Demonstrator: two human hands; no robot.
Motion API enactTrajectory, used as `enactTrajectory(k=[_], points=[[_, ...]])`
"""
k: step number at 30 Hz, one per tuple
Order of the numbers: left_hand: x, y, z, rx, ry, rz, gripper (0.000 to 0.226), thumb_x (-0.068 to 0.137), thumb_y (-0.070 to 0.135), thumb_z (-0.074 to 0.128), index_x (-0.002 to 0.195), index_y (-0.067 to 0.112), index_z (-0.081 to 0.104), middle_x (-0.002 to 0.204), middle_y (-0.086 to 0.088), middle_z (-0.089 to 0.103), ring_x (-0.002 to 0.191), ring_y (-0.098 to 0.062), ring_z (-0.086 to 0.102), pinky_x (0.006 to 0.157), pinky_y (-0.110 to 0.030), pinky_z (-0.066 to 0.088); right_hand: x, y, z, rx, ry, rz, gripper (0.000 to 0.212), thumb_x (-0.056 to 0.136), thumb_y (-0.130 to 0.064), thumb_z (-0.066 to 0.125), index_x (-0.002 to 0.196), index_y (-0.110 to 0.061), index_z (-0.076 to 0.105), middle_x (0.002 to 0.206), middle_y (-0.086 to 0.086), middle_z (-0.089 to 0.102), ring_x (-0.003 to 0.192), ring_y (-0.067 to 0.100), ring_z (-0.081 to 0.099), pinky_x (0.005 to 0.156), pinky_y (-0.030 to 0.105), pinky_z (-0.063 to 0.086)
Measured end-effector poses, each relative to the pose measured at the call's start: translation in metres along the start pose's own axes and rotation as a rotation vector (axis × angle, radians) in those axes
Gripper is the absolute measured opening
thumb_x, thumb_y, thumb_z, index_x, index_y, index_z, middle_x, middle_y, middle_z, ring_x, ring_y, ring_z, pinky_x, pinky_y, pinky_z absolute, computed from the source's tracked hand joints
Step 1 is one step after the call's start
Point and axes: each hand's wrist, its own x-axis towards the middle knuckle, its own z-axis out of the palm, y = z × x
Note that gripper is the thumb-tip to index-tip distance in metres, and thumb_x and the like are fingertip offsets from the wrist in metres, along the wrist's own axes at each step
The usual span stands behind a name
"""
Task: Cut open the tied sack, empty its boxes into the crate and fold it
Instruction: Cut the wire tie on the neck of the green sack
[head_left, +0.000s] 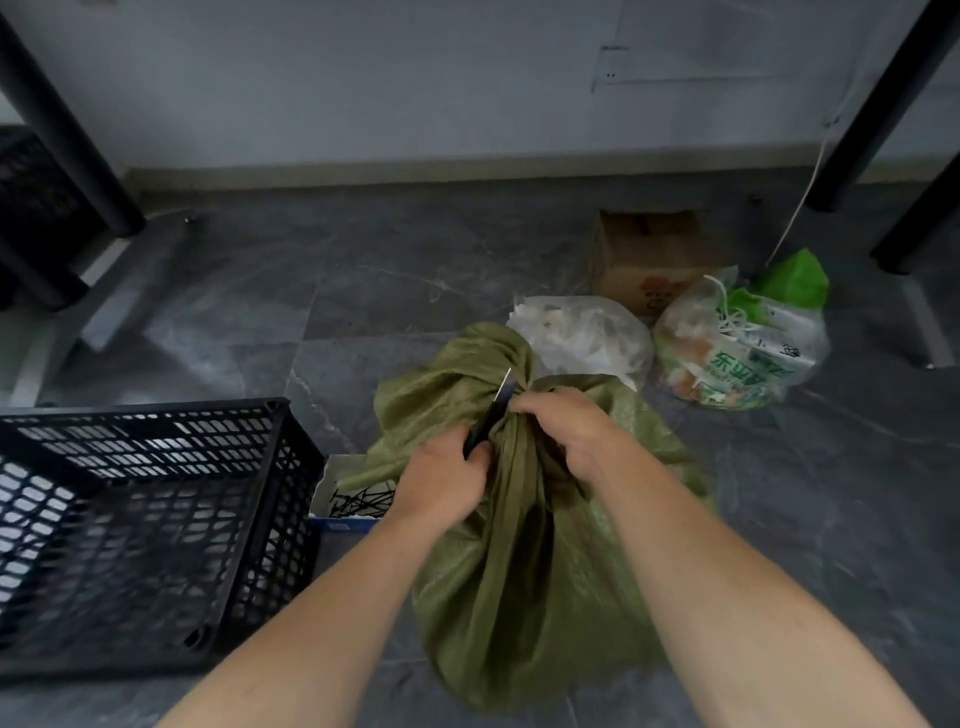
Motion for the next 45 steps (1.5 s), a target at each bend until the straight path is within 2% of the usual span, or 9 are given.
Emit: enactTrajectory(k=[5, 8, 13, 20, 25, 31, 37, 40, 45], points=[[-0.007, 0.012, -0.012, -0.126, 0.054, 0.150, 0.016, 0.097, 0.034, 0.050, 0.090, 0.023, 0.059, 0.087, 0.004, 0.065, 0.082, -0.012, 0.062, 0.071, -0.031, 0.048, -0.011, 0.001, -0.007, 0.291, -0.063, -0.122, 0.003, 0.088, -0.010, 0.066, 0.088, -0.006, 0.065, 0.078, 0.015, 0.070, 0.069, 0.028, 0.069, 0.064, 0.034, 0.057], [-0.006, 0.021, -0.021, -0.267, 0.074, 0.183, 0.022, 0.097, 0.038, 0.051, 0.111, 0.027, 0.064, 0.103, 0.010, 0.067, 0.097, -0.008, 0.061, 0.084, -0.030, 0.048, -0.021, 0.000, -0.017, 0.344, -0.216, -0.205, 0.003, 0.093, -0.009, 0.064, 0.094, -0.007, 0.061, 0.079, 0.010, 0.070, 0.065, 0.017, 0.070, 0.056, 0.027, 0.056], [-0.005, 0.032, -0.027, -0.356, 0.076, 0.137, 0.063, 0.079, 0.062, 0.051, 0.134, 0.033, 0.056, 0.130, 0.011, 0.063, 0.122, -0.012, 0.056, 0.107, -0.044, 0.044, -0.026, 0.008, -0.025, 0.275, -0.313, -0.354, 0.026, 0.090, 0.010, 0.057, 0.112, -0.004, 0.056, 0.103, 0.020, 0.064, 0.093, 0.029, 0.066, 0.083, 0.037, 0.058], [-0.004, 0.043, -0.031, -0.283, 0.112, 0.097, 0.054, 0.096, 0.044, 0.053, 0.146, 0.026, 0.045, 0.147, 0.002, 0.049, 0.135, -0.017, 0.045, 0.113, -0.042, 0.036, -0.030, 0.009, -0.026, 0.080, -0.317, -0.445, 0.039, 0.085, 0.009, 0.064, 0.116, -0.014, 0.060, 0.108, 0.010, 0.072, 0.102, 0.026, 0.068, 0.084, 0.035, 0.055], [-0.011, 0.046, -0.038, -0.238, 0.068, 0.140, 0.063, 0.079, 0.062, 0.050, 0.132, 0.030, 0.058, 0.129, 0.005, 0.063, 0.120, -0.017, 0.056, 0.105, -0.046, 0.044, -0.035, 0.002, -0.028, 0.121, -0.282, -0.397, 0.036, 0.083, -0.007, 0.075, 0.117, -0.010, 0.064, 0.102, 0.012, 0.075, 0.090, 0.022, 0.073, 0.073, 0.033, 0.057], [-0.020, 0.040, -0.043, -0.049, 0.051, 0.244, 0.026, 0.096, 0.039, 0.051, 0.098, 0.017, 0.063, 0.091, -0.004, 0.069, 0.087, -0.019, 0.064, 0.083, -0.045, 0.052, -0.034, 0.002, -0.019, 0.389, -0.124, -0.309, 0.012, 0.087, -0.006, 0.068, 0.099, -0.008, 0.069, 0.084, 0.009, 0.074, 0.077, 0.022, 0.071, 0.074, 0.036, 0.058], [-0.030, 0.039, -0.052, 0.218, -0.006, 0.366, 0.013, 0.097, 0.040, 0.050, 0.099, 0.032, 0.060, 0.072, 0.007, 0.062, 0.066, -0.013, 0.060, 0.062, -0.041, 0.054, -0.033, -0.002, -0.018, 0.582, -0.018, -0.229, 0.006, 0.089, -0.003, 0.061, 0.089, -0.008, 0.063, 0.072, 0.010, 0.069, 0.062, 0.022, 0.069, 0.062, 0.032, 0.057], [-0.032, 0.038, -0.057, 0.308, 0.011, 0.357, 0.029, 0.095, 0.044, 0.049, 0.123, 0.041, 0.057, 0.086, 0.011, 0.064, 0.079, -0.013, 0.062, 0.073, -0.040, 0.055, -0.033, -0.005, -0.022, 0.640, 0.002, -0.234, 0.013, 0.091, -0.003, 0.061, 0.081, -0.010, 0.060, 0.061, 0.006, 0.066, 0.051, 0.018, 0.066, 0.054, 0.028, 0.054], [-0.030, 0.034, -0.062, 0.384, -0.057, 0.317, 0.031, 0.094, 0.045, 0.049, 0.125, 0.044, 0.055, 0.081, 0.008, 0.066, 0.070, -0.015, 0.063, 0.067, -0.036, 0.055, -0.034, -0.006, -0.025, 0.675, -0.006, -0.279, 0.021, 0.091, -0.001, 0.062, 0.075, -0.014, 0.057, 0.060, 0.003, 0.068, 0.057, 0.018, 0.067, 0.059, 0.030, 0.055]])
